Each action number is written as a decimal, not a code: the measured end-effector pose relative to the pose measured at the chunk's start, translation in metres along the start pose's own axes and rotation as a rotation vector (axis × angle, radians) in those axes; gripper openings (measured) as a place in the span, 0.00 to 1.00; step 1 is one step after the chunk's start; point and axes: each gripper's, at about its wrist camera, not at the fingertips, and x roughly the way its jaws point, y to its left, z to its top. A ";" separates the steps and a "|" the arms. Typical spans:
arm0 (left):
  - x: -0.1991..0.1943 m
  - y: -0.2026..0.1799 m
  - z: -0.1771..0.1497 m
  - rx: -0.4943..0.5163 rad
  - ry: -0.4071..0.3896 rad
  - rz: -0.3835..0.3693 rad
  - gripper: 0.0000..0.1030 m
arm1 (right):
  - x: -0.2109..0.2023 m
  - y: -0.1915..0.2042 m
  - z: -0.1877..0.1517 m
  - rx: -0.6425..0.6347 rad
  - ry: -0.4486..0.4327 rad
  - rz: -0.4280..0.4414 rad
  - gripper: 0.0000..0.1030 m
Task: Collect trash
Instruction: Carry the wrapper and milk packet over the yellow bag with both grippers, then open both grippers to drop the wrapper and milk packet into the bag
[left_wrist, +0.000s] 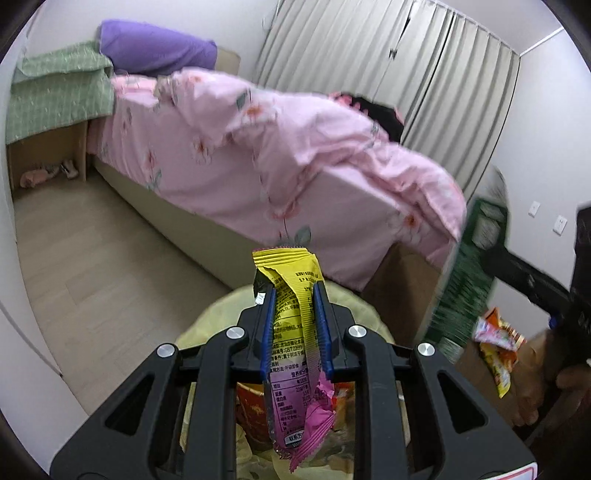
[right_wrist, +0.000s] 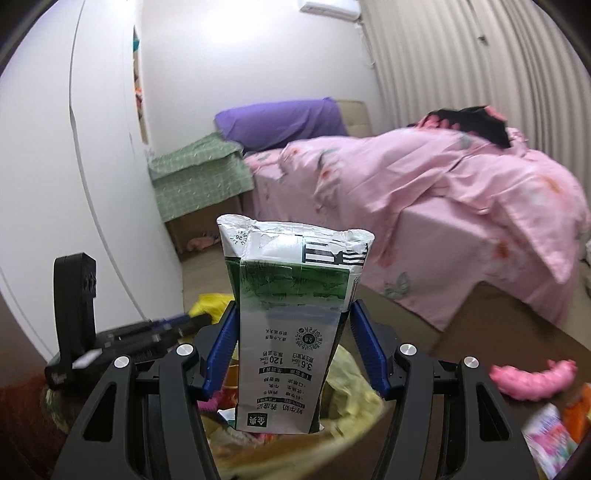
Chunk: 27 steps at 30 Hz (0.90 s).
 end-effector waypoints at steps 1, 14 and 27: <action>0.007 0.001 -0.004 0.008 0.019 0.005 0.19 | 0.012 0.000 -0.002 -0.007 0.016 0.009 0.56; 0.036 0.025 -0.046 0.033 0.263 0.038 0.14 | 0.085 -0.001 -0.049 0.025 0.333 0.087 0.56; 0.001 0.035 -0.007 -0.108 0.141 -0.001 0.41 | 0.079 0.000 -0.059 0.069 0.392 0.059 0.64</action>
